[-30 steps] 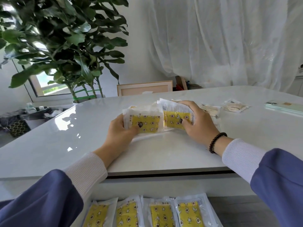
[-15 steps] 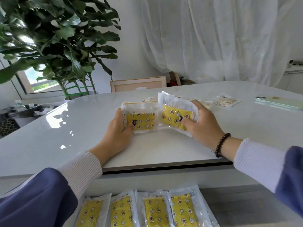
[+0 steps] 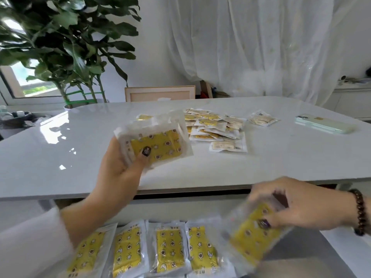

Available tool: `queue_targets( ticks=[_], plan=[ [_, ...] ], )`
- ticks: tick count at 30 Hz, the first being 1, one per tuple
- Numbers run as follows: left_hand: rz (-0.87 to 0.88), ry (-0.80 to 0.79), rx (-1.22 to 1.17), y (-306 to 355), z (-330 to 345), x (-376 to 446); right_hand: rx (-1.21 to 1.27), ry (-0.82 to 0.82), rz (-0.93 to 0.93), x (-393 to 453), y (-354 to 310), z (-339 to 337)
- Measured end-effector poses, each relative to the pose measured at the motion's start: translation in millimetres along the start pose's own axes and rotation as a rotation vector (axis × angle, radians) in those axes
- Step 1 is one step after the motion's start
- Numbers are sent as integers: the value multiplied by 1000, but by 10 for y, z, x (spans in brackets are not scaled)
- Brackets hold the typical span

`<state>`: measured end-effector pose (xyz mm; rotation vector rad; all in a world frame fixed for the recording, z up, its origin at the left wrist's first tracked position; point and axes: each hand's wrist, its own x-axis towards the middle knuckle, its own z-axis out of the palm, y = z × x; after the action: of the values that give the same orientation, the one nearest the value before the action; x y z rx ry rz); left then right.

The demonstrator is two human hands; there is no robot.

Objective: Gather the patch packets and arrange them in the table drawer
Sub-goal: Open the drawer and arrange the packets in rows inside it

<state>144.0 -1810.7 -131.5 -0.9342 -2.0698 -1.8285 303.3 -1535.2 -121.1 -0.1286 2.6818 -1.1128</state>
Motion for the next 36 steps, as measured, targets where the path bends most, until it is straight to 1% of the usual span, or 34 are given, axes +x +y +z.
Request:
queue_targets(
  ticks=[2,4,5,7,8,10,13,16,18,22,26,28,31,33,34,36],
  plan=[
    [-68,-77,-133,95,89,-322,-172,-209,127,-27,82,-77],
    [-114,-243,-235,162,201,-566,-358,-318,219,8,157,-74],
    [-103,-348,-239,162,247,-639,-443,-341,251,54,196,-53],
    [-76,-520,-166,97,295,-707,-518,-357,300,165,261,22],
    [-92,-573,-131,53,310,-722,-538,-355,314,219,296,78],
    [-165,-627,-85,-53,318,-756,-543,-330,316,323,399,195],
    [-240,-656,-28,-187,312,-811,-552,-245,291,430,522,341],
    [-277,-652,18,-283,311,-830,-478,-193,237,466,536,422],
    [-322,-651,45,-315,311,-836,-524,-165,199,480,515,442],
    [-409,-692,108,-404,310,-856,-604,-91,182,485,645,497],
    [-463,-719,147,-443,330,-864,-644,-23,145,487,778,527],
    [-481,-718,158,-462,351,-862,-704,5,111,486,799,520],
    [-492,-708,164,-490,378,-871,-837,44,4,399,762,486],
    [-501,-680,167,-500,380,-871,-845,86,-65,273,706,478],
    [-512,-655,163,-505,370,-864,-832,80,-66,207,669,484],
    [-537,-626,152,-519,366,-872,-856,-21,9,105,625,516]
  ],
)
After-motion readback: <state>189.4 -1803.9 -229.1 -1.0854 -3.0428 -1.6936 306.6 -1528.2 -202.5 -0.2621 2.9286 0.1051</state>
